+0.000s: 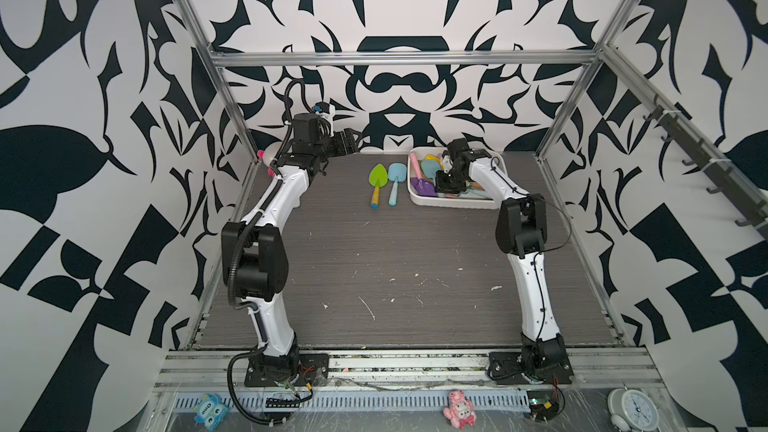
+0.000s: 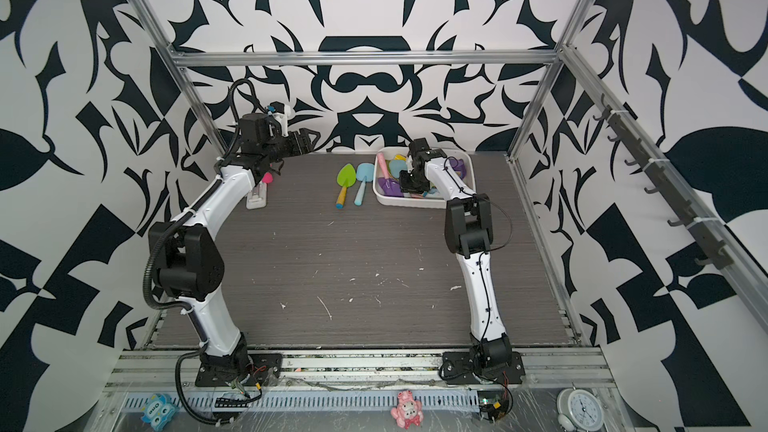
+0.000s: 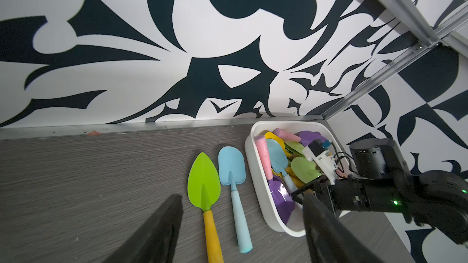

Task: Take the shovel out of the storage box
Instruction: Pick up the shovel from the storage box.

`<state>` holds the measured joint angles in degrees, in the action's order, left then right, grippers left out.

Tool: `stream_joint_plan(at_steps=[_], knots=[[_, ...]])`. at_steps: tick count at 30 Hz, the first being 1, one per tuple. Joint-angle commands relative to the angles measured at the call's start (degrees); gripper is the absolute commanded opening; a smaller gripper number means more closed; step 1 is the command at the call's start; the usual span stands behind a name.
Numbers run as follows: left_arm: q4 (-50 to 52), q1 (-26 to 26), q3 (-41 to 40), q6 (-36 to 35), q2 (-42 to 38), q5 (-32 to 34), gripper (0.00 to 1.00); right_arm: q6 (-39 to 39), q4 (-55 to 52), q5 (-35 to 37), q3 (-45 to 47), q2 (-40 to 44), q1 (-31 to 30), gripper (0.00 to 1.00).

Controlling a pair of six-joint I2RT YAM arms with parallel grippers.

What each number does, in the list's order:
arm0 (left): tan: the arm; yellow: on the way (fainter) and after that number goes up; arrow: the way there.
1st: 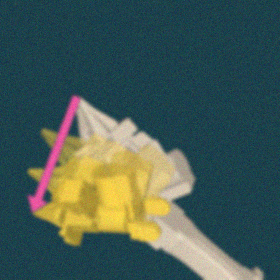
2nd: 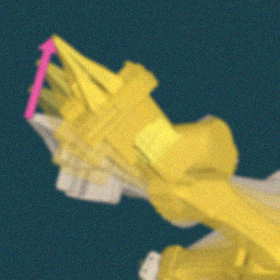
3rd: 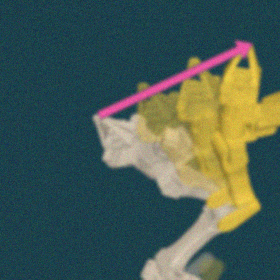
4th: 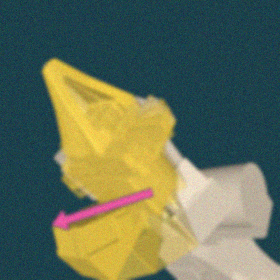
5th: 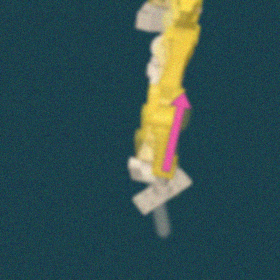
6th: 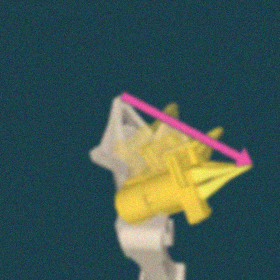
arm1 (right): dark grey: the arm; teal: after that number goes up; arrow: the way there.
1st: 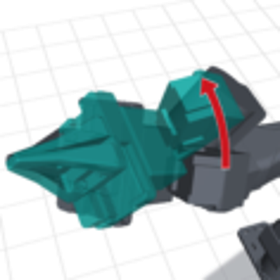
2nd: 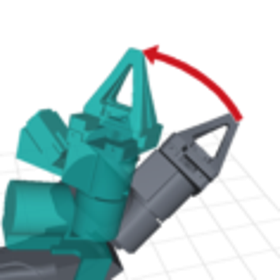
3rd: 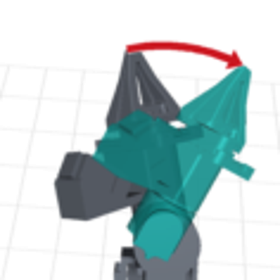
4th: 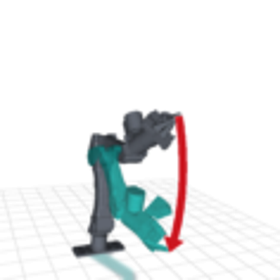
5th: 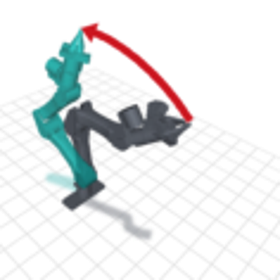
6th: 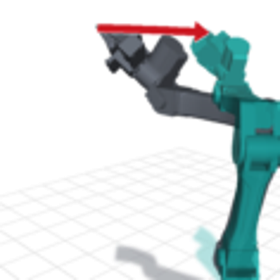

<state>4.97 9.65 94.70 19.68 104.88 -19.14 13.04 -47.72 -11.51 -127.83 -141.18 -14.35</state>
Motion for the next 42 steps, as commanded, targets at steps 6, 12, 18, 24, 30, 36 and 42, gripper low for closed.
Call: stream_joint_plan(at_steps=[6,12,18,24,30,36,42], knots=[[0.1,-0.1,-6.5,4.6,-10.4,0.4,0.77,-3.3,-0.8,3.2,3.8,7.3,-0.7,0.08],[-4.3,0.6,-10.8,12.8,-14.3,-0.9,0.77,-4.3,0.7,4.6,9.5,14.5,-0.8,0.01],[-9.0,3.7,-13.0,18.8,-14.9,-0.7,0.76,-4.4,1.1,5.2,12.6,20.8,-0.8,0.0],[-14.8,9.2,-13.2,24.5,-12.0,1.2,0.77,-3.4,1.2,5.1,14.9,26.8,-1.0,0.0],[-19.7,15.0,-9.0,29.1,-5.2,2.9,0.77,-1.9,1.5,4.5,17.5,32.9,-2.0,0.0],[-19.2,19.1,-1.0,30.6,2.2,3.3,0.74,0.4,2.4,3.7,20.6,38.4,-3.2,0.0],[-16.4,20.6,5.6,31.2,7.7,2.1,0.71,2.0,2.7,3.8,22.6,42.4,-4.7,0.0]])
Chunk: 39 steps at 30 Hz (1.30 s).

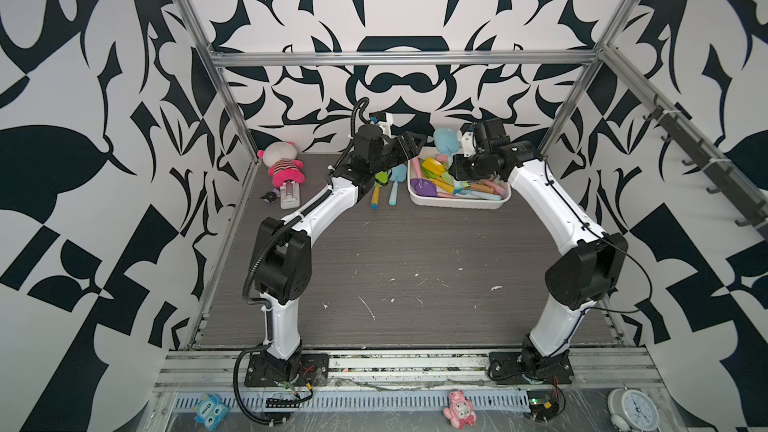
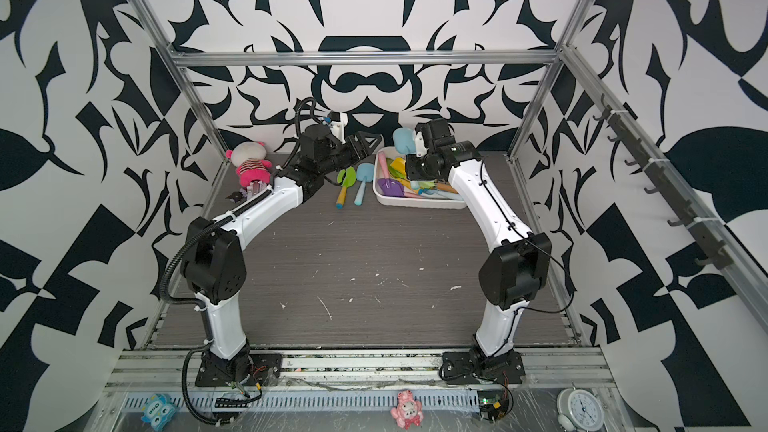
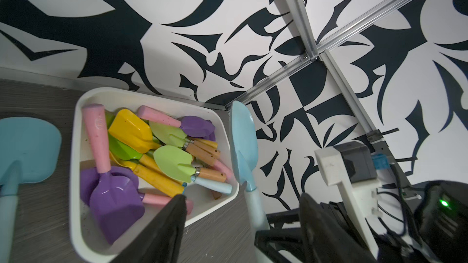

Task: Take the shovel out of the storage box
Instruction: Pick up the shovel from the storage box.

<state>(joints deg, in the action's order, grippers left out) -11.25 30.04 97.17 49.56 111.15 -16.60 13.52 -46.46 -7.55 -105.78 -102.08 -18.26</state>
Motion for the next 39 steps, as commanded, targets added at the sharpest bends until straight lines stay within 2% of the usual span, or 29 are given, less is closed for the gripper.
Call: stream_joint_plan(at_steps=[1,12,17,20,24,31,34,39], knots=[[0.0,0.5,4.0,1.3,2.2,-1.0,0.7,1.7,1.4,-0.1,0.8,3.8,-1.1,0.0],[1.4,0.9,6.7,1.8,6.3,-3.5,0.61,4.1,2.2,0.8,3.0,6.3,-4.4,0.0],[1.7,0.9,6.4,1.6,6.8,-4.2,0.53,4.8,2.4,2.2,4.0,6.6,-6.1,0.0],[2.8,0.9,6.7,1.2,7.5,-4.8,0.46,4.9,2.6,2.9,4.3,6.7,-6.8,0.0],[3.3,0.9,5.9,1.0,7.6,-4.7,0.31,5.0,2.4,3.7,4.4,6.6,-7.4,0.0],[4.9,0.8,6.0,0.3,8.0,-5.3,0.14,5.0,2.6,5.1,4.7,6.9,-8.1,0.0],[4.3,0.7,5.8,0.1,7.8,-6.4,0.02,5.0,3.2,5.5,5.7,7.4,-8.3,0.0],[1.2,0.0,3.5,-0.5,6.3,-8.1,0.0,5.1,7.0,4.0,8.2,9.2,-8.3,0.01]])
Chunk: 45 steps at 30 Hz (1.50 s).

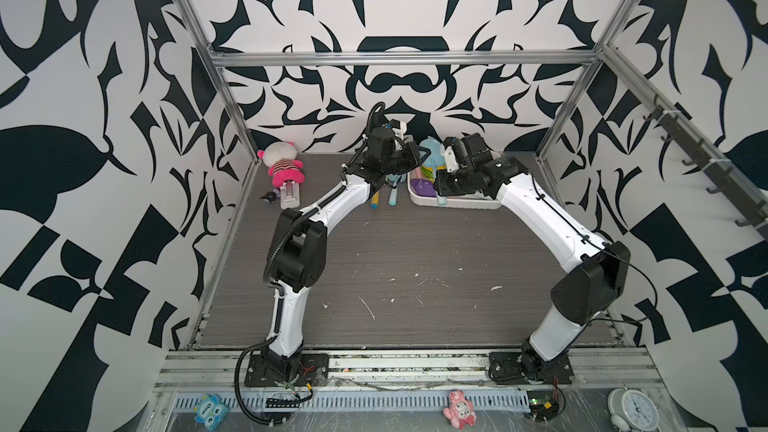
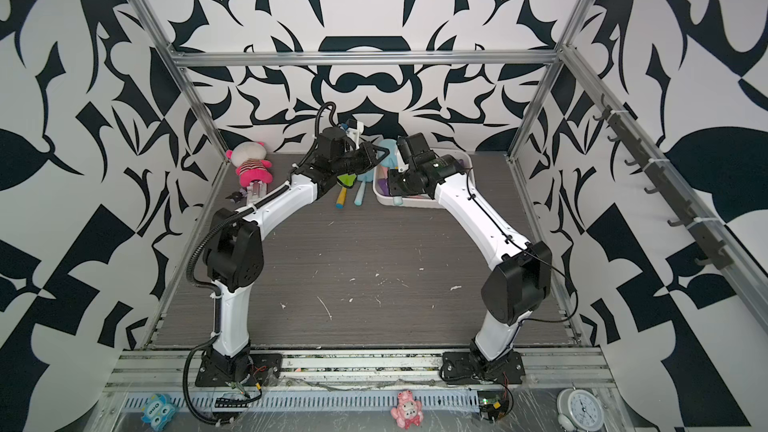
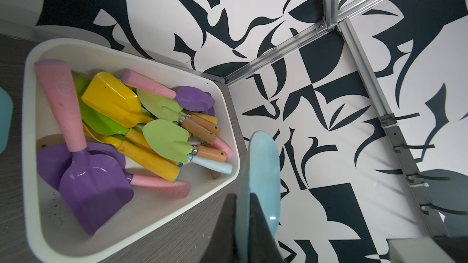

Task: Take the shovel out of the storage box
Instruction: Pick up the shovel from the storage box.

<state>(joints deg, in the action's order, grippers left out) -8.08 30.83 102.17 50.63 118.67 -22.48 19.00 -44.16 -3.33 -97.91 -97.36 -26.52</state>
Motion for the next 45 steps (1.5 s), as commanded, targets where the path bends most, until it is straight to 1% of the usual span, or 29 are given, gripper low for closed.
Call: stream_joint_plan(at_steps=[1,2,3,7,9,10,12,15,20,24,30,33,36,45], knots=[[-3.2,-1.0,-2.1,-1.5,-1.6,-2.8,0.0,-0.3,5.7,-0.8,1.0,4.9,0.0,0.05],[-4.0,-1.3,-2.6,-1.6,-1.9,-3.2,0.0,-0.2,6.5,-1.3,1.5,5.2,0.0,0.1],[-4.7,-1.5,-3.1,-1.7,-2.3,-3.7,0.0,-0.2,7.4,-2.0,2.0,5.6,0.1,0.18],[-6.9,-2.7,-4.8,-1.9,-3.7,-6.0,0.0,0.1,9.4,-4.2,2.6,6.3,0.4,0.59],[-7.4,-3.4,-5.5,-1.9,-4.4,-6.8,0.0,0.4,9.8,-4.3,2.5,6.8,0.9,0.67],[-7.4,-3.7,-5.8,-2.2,-4.8,-7.0,0.0,0.5,10.0,-4.5,2.6,7.1,1.2,0.7],[-7.3,-4.3,-6.0,-2.8,-5.5,-7.5,0.0,1.0,10.8,-5.9,2.8,7.6,2.4,0.74],[-7.3,-4.8,-5.7,-3.4,-6.0,-9.2,0.0,2.0,12.0,-8.4,2.6,7.7,4.8,0.76],[-8.3,-4.8,-5.0,-3.4,-5.8,-13.0,0.0,5.2,16.0,-18.8,1.0,5.6,9.9,0.75],[-8.9,-4.7,-4.9,-3.0,-5.9,-15.0,0.0,6.2,18.5,-25.1,-1.8,2.5,11.5,0.74],[-9.3,-4.8,-5.5,-2.7,-6.6,-16.1,0.0,7.3,19.9,-28.9,-5.0,-1.9,11.7,0.71],[-9.6,-4.7,-5.8,-2.3,-6.9,-16.5,0.0,8.5,20.9,-29.8,-5.3,-3.6,11.7,0.67],[-9.7,-4.8,-5.8,-2.2,-7.2,-17.0,0.0,9.1,21.6,-30.1,-5.3,-4.6,11.7,0.59],[-11.4,-4.7,-5.8,-0.2,-6.2,-18.4,0.0,11.2,24.4,-31.3,-3.0,-4.5,11.7,0.26]])
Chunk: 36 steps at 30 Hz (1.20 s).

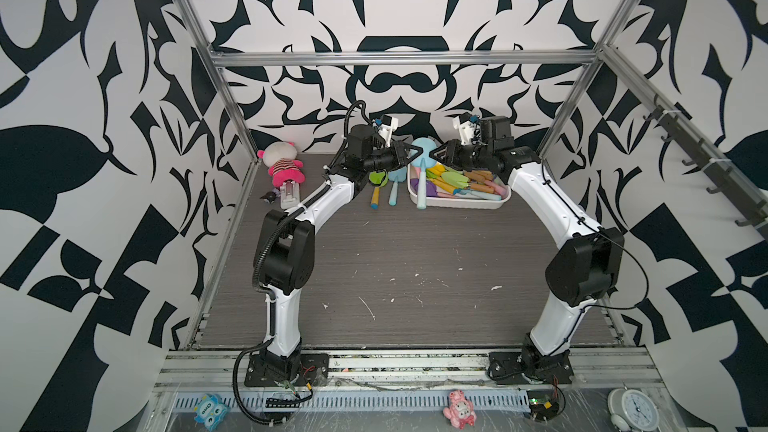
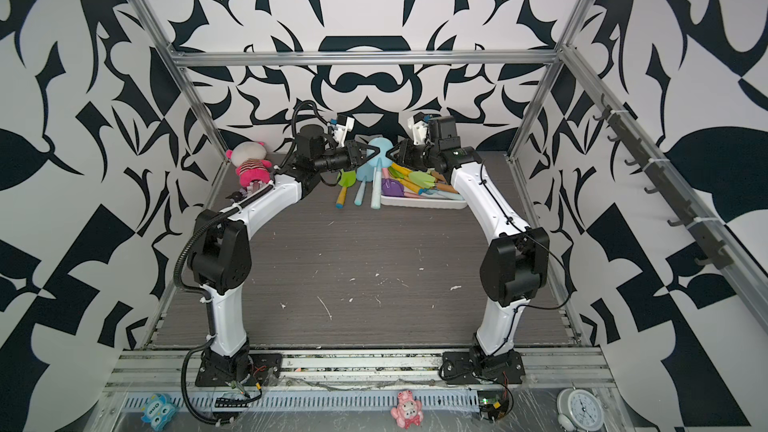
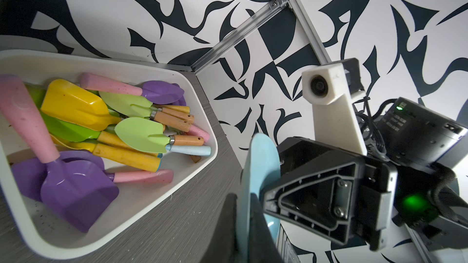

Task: Take the shovel out of the storage box
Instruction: Pick up the shovel from the storage box.

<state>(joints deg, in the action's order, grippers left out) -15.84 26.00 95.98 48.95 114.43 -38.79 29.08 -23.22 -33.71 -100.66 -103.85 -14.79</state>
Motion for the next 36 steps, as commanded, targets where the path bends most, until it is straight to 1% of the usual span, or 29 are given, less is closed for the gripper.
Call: stream_joint_plan(at_steps=[1,3,9,10,11,12,14,15,16,19,22,24,26,29,32,36], knots=[[-3.7,0.3,0.6,1.7,-1.8,-2.2,0.0,1.3,4.0,-1.1,0.3,2.3,-0.1,0.22],[-3.7,0.3,0.7,1.8,-1.3,-2.3,0.0,1.9,4.3,-1.5,0.8,2.8,-0.1,0.15],[-4.0,0.3,1.2,2.4,-0.6,-2.7,0.0,3.3,4.9,-2.2,1.8,4.0,-0.1,0.01],[-4.0,0.3,1.2,2.5,-0.6,-2.5,0.0,3.4,4.9,-1.7,2.0,4.4,-0.1,0.0],[-3.9,0.4,1.1,2.6,-0.6,-2.3,0.02,3.4,4.9,-1.2,2.4,4.8,-0.1,0.0],[-4.2,0.3,0.9,2.6,-0.7,-2.0,0.12,3.7,4.7,-0.3,2.7,5.3,-0.1,0.0],[-5.0,0.3,-0.1,2.8,-1.2,-0.7,0.27,4.4,4.8,1.7,3.6,6.5,-0.2,0.0],[-5.0,0.3,-0.6,2.7,-1.6,0.0,0.36,4.9,4.9,3.0,4.0,7.0,-0.2,0.0],[-4.4,0.4,-1.1,2.4,-2.1,0.9,0.49,5.5,4.9,4.4,4.4,7.7,-0.2,0.0],[-0.6,0.0,-2.8,-0.4,-4.6,4.3,0.67,6.6,3.1,8.9,4.5,9.2,-0.3,0.0],[4.3,0.2,-4.9,-5.0,-8.2,8.4,0.77,7.1,0.0,13.0,3.6,9.8,-0.6,0.0],[10.0,0.8,-5.1,-9.6,-10.4,11.0,0.78,7.2,-2.2,14.9,2.7,9.7,-0.7,0.0],[16.5,2.4,-5.5,-15.9,-13.0,15.2,0.79,7.4,-4.2,16.6,1.6,9.1,-0.9,0.0],[22.8,5.1,-6.5,-23.2,-16.1,20.7,0.8,7.6,-5.6,18.2,0.7,8.3,-1.3,0.0],[28.1,7.7,-7.2,-28.5,-17.2,24.1,0.79,8.3,-5.8,18.9,0.2,7.4,-1.5,0.0],[31.8,11.2,-8.1,-33.1,-17.4,28.1,0.77,8.7,-6.0,19.7,-0.7,6.6,-1.9,0.0]])
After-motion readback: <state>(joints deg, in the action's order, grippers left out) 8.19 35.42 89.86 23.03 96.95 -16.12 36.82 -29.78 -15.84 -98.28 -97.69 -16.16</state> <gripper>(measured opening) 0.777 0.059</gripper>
